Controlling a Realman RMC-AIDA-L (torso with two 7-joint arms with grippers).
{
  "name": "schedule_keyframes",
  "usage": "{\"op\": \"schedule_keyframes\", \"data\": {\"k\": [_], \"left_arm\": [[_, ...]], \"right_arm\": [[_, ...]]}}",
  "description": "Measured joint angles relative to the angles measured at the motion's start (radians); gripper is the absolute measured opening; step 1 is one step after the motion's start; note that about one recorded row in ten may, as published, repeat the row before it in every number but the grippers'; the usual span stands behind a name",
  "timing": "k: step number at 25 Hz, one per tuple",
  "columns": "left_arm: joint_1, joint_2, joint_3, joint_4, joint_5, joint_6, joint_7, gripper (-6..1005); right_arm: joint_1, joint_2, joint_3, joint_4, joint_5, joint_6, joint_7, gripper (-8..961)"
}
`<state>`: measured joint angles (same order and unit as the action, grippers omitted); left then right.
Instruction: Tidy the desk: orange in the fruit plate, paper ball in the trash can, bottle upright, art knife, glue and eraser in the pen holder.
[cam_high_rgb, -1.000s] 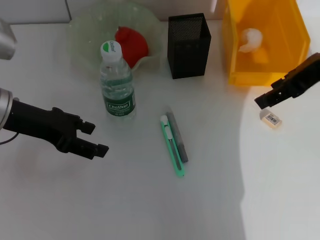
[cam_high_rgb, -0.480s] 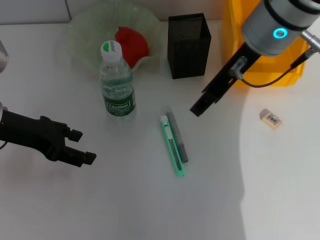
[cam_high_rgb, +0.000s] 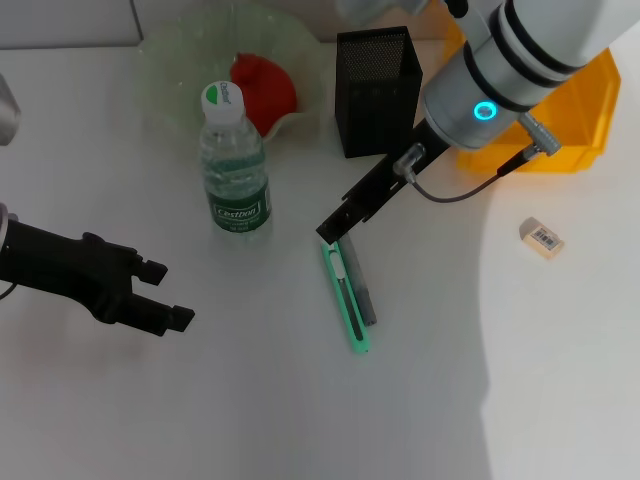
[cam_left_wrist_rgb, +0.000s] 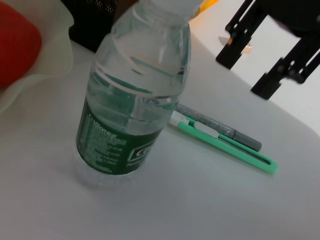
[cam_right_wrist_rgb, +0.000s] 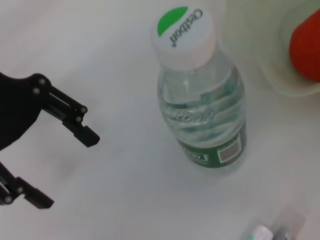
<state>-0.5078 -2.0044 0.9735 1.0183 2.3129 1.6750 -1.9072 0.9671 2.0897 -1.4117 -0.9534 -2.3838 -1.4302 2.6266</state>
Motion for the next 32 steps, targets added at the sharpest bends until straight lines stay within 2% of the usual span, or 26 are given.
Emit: {"op": "schedule_keyframes", "data": {"k": [5,13,32], "left_arm": [[-0.007,-0.003,0.001,0.000,0.000,0.000,0.000,840],[-0.007,-0.011,0.001,-0.002,0.000,0.000,0.000,840],[-0.008,-0.016,0.002,-0.015,0.000,-0.003,0.000,840]], "right_arm": [[0.007,0.000,-0.060,0.101,0.042,0.128,-0.039,608],[-0.001,0.001,-0.110,0.187,0.143,0.236,-0.100,608],[-0.016,0.003,-0.210,0.223,0.170,0.333,-0.103,607]]}}
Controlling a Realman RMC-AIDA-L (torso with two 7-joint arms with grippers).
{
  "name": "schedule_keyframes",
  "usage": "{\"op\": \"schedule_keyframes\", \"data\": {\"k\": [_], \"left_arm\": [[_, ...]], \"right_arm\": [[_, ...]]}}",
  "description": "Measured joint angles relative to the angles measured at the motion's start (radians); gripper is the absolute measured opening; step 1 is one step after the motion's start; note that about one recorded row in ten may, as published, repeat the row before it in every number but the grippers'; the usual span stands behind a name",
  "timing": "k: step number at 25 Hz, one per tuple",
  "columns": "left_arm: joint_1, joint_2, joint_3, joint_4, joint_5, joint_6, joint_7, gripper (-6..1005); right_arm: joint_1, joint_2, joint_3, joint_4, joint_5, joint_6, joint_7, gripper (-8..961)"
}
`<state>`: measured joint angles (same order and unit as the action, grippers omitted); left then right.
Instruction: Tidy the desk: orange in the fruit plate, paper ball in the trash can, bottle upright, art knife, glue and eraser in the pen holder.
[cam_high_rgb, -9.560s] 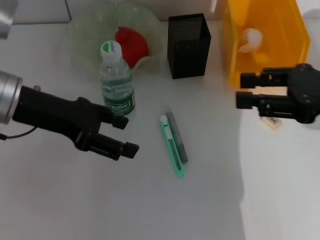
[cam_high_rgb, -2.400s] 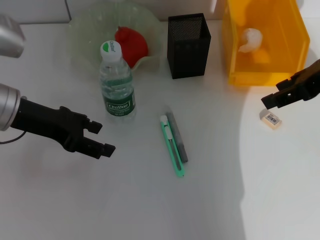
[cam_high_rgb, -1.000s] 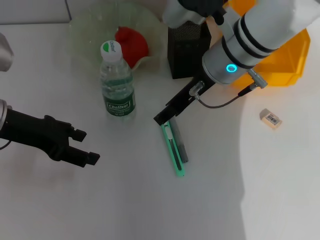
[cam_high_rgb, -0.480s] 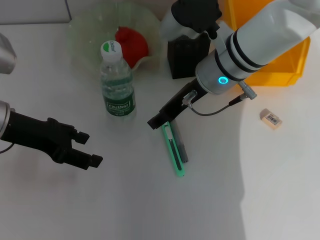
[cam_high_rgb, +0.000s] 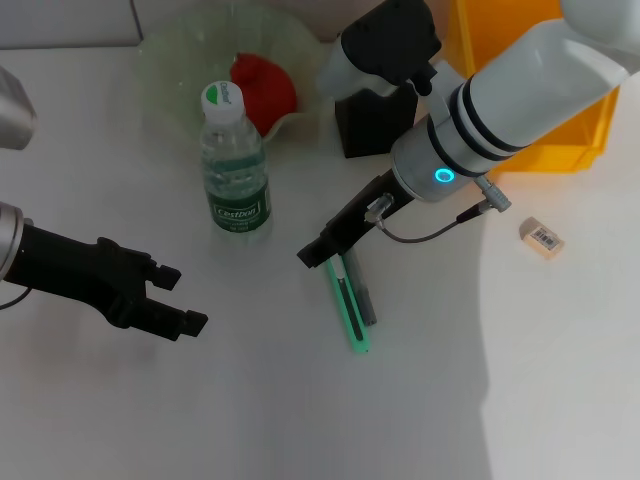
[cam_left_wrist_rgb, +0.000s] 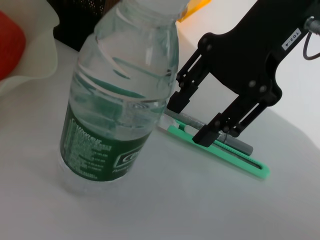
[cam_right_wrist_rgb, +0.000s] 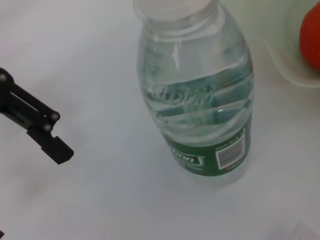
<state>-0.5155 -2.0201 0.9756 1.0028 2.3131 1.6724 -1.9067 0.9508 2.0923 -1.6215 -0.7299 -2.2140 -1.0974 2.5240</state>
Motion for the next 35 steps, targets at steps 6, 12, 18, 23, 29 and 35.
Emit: {"op": "schedule_keyframes", "data": {"k": [6,12,18,23,29,35], "left_arm": [[0.003,0.000,0.000,0.000,0.000,-0.002,0.000,840],[0.006,0.000,0.000,0.000,0.000,-0.002,0.000,840],[0.012,0.000,0.000,0.000,0.000,-0.004,0.000,840],[0.014,0.000,0.000,0.000,0.000,-0.004,0.000,840],[0.014,0.000,0.000,-0.002,0.000,-0.003,0.000,840],[0.012,0.000,0.000,-0.012,0.000,-0.003,0.000,840]], "right_arm": [[0.000,0.000,-0.024,0.003,0.004,0.018,0.008,607],[0.000,0.000,-0.024,0.004,0.004,0.011,0.011,607],[-0.011,-0.001,-0.024,-0.008,0.004,0.000,0.022,608],[-0.021,-0.002,-0.019,-0.019,0.004,-0.008,0.025,608],[-0.033,-0.006,-0.015,-0.028,0.001,-0.017,0.032,607],[-0.054,-0.007,-0.015,-0.049,-0.003,-0.018,0.035,608]]}}
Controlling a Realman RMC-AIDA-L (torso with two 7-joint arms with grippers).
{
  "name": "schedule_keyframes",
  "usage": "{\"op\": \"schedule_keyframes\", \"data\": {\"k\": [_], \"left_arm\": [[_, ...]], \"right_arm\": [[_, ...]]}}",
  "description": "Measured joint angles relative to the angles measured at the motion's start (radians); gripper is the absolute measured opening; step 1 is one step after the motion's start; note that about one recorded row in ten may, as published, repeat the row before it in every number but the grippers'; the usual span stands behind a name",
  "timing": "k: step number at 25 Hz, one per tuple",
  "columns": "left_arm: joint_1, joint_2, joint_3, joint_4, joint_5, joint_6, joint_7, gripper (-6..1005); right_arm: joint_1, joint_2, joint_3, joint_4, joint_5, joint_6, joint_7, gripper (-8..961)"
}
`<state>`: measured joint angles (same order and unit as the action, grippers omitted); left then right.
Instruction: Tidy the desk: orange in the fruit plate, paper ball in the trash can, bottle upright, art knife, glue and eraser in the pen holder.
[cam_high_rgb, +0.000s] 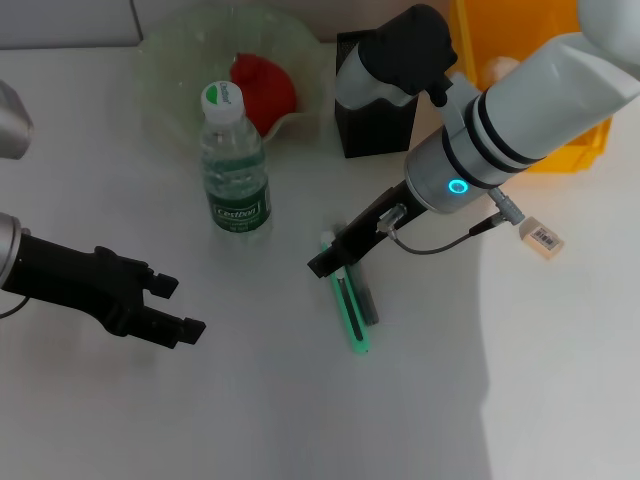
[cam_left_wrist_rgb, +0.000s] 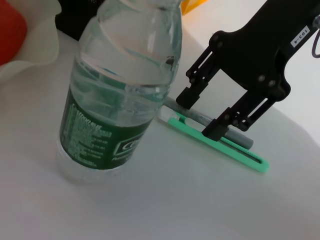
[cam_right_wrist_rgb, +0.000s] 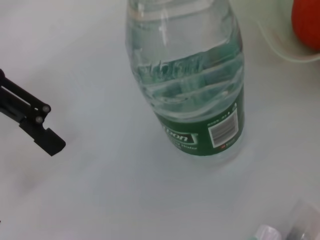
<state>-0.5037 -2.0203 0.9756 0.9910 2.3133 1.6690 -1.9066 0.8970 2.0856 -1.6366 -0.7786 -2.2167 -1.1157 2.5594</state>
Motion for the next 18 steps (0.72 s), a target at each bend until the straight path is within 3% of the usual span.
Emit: {"op": "schedule_keyframes", "data": {"k": [11,18], "left_arm": [[-0.001,0.000,0.000,0.000,0.000,-0.001,0.000,841],[0.000,0.000,0.000,0.000,0.000,-0.003,0.000,841]], "right_arm": [[-0.007,-0.004,0.000,-0.018,-0.007,-0.017,0.004,608],[-0.081,-0.004,0.054,-0.194,-0.150,-0.094,0.066,607]]}}
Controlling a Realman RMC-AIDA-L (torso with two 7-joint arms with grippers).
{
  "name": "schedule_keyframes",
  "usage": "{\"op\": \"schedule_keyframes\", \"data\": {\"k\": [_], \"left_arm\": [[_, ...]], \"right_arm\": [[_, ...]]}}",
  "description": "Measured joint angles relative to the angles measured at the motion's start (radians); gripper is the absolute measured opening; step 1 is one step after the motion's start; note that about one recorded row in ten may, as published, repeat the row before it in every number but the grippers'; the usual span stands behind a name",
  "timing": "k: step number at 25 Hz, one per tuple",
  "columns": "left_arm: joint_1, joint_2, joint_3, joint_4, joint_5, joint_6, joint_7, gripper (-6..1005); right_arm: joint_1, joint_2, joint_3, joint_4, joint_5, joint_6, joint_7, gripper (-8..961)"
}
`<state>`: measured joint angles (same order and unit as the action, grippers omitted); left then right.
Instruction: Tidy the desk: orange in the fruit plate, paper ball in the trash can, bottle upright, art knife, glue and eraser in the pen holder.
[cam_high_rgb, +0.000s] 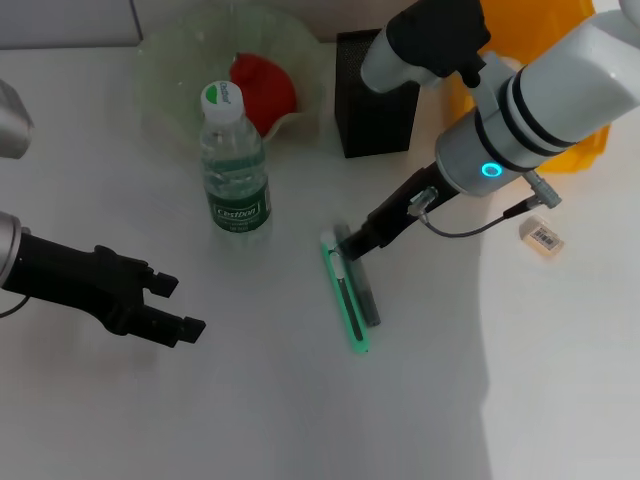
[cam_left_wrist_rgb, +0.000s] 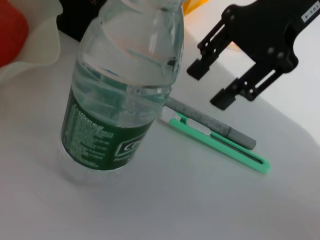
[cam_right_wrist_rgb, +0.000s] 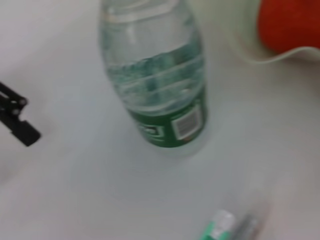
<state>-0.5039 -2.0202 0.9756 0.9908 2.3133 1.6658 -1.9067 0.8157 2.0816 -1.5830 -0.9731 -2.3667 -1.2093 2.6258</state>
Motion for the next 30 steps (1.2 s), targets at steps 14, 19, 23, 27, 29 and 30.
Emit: {"op": "schedule_keyframes", "data": {"k": [14,19,23,27,29,30], "left_arm": [[-0.012,0.000,0.000,-0.001,0.000,-0.001,0.000,841],[-0.024,0.000,0.000,-0.002,0.000,-0.002,0.006,841],[-0.031,0.000,0.000,-0.003,0.000,-0.002,0.011,841],[-0.033,0.001,0.000,-0.011,0.000,-0.006,0.011,841],[-0.034,0.001,0.000,-0.014,0.000,-0.010,0.011,841],[-0.034,0.001,0.000,-0.014,0.000,-0.011,0.011,841]], "right_arm": [[0.013,0.005,0.018,-0.035,0.004,0.023,0.006,608],[0.076,0.008,0.004,0.082,0.057,0.059,-0.023,607],[0.091,0.009,-0.038,0.120,0.087,0.099,-0.024,607],[0.095,0.010,-0.091,0.148,0.105,0.137,-0.024,607],[0.095,0.011,-0.107,0.155,0.105,0.148,-0.022,607],[0.095,0.011,-0.112,0.158,0.105,0.154,-0.021,607]]}}
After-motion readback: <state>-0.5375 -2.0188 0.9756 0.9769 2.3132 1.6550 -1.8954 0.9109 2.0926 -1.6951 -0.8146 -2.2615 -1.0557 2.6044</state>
